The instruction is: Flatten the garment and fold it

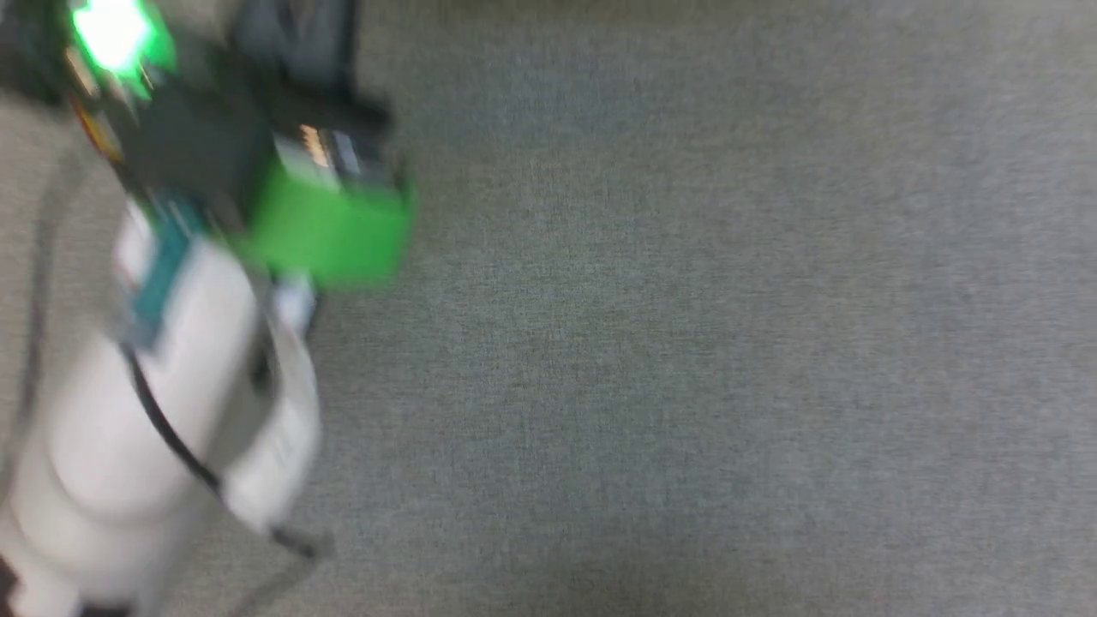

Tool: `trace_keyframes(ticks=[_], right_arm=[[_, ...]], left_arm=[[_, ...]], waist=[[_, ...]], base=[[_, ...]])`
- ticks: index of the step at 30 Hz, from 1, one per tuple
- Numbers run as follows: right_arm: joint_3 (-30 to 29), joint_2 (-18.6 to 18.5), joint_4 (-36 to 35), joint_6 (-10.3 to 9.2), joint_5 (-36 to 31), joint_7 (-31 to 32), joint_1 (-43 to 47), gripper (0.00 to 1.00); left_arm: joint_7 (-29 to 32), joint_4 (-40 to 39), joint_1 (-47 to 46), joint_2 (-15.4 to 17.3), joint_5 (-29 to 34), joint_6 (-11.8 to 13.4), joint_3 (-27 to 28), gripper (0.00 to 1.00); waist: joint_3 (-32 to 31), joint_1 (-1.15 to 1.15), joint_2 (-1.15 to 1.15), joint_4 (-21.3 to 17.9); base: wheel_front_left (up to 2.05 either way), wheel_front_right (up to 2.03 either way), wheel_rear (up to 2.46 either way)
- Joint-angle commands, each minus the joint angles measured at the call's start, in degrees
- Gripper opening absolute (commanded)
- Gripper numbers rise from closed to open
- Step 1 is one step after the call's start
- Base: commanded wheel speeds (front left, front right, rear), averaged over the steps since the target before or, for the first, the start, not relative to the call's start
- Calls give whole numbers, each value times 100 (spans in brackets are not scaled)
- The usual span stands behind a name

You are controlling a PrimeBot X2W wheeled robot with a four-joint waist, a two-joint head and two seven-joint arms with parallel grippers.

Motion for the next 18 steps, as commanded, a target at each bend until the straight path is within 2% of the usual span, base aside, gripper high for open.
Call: trace_keyframes(ticks=[1,3,4,8,11,18], right_arm=[[-144,149,-253,-11,-65,56,428,0],[-349,348,-603,-11,-137,153,1082,0],[-470,539,-858,-11,-219,218,1696,0],[-646,908,-1181,-11,-269,291,2744,0],[-671,1066,-1295,-11,-324,318,3314,0],[-593,1276,-1312,-11,-474,326,4567,0]], left_arm=[[37,-170,374,64,10,108,-58,0],[115,-404,871,129,29,239,-168,0],[174,-562,1338,172,2,371,-248,0],[337,-765,2150,253,-157,542,-395,0],[511,-808,2612,300,-316,583,-522,0],[848,-699,3516,453,-743,455,-888,0]], waist=[[-409,0,0,-63],[-555,0,0,-84],[-724,0,0,-103],[-1008,0,0,-120],[-1185,0,0,-138],[-1679,0,0,-146]], base=[[0,0,0],[0,0,0],[0,0,0],[0,0,0],[0,0,0],[0,0,0]])
